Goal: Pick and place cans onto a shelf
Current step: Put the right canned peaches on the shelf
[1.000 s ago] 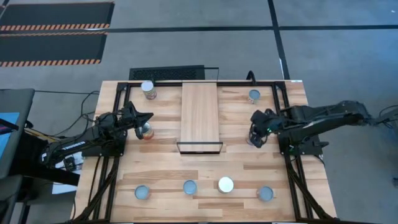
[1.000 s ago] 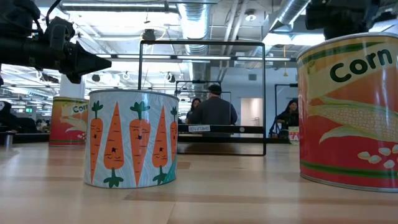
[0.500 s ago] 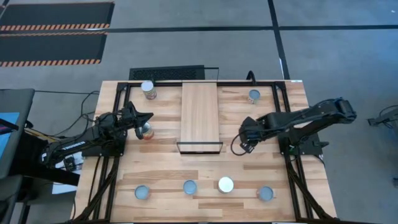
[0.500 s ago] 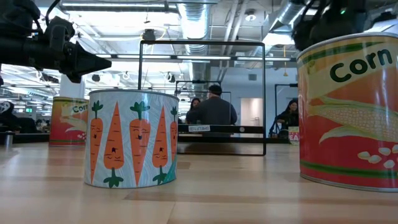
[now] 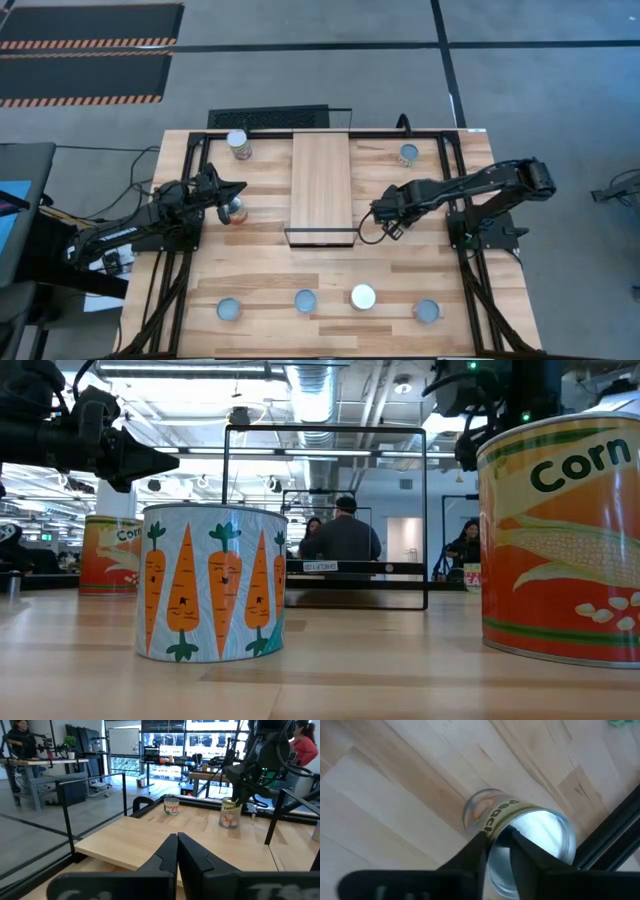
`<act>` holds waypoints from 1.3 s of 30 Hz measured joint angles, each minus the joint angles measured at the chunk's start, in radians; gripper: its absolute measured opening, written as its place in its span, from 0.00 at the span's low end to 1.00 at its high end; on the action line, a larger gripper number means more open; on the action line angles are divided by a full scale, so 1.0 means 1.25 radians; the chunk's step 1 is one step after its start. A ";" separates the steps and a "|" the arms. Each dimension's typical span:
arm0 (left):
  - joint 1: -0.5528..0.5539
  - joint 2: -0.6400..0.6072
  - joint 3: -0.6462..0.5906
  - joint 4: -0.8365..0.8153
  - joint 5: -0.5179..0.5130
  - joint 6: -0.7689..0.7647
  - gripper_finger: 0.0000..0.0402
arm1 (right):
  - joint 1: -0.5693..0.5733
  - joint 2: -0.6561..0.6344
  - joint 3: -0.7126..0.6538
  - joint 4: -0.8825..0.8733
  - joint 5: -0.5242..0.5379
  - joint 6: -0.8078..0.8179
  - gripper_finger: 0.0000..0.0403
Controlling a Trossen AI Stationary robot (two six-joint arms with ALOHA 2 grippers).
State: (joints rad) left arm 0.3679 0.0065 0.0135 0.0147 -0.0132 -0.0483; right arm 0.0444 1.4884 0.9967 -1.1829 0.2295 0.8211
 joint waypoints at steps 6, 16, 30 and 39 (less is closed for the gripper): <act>0.000 0.000 0.000 -0.001 0.005 -0.007 0.00 | -0.001 0.000 0.035 -0.015 0.009 -0.071 0.02; 0.000 0.000 0.008 0.002 0.006 0.034 0.00 | -0.052 -0.004 0.239 -0.015 0.039 -0.229 0.01; 0.000 0.000 0.010 -0.002 0.002 0.033 0.00 | -0.324 0.124 0.452 0.198 0.033 -0.786 0.01; 0.000 0.000 0.010 -0.004 0.004 0.033 0.00 | -0.385 0.329 0.594 0.194 0.003 -1.019 0.01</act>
State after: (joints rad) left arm 0.3681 0.0063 0.0261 0.0101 -0.0077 -0.0065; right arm -0.4362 1.8994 1.7395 -0.9399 0.2337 -0.4521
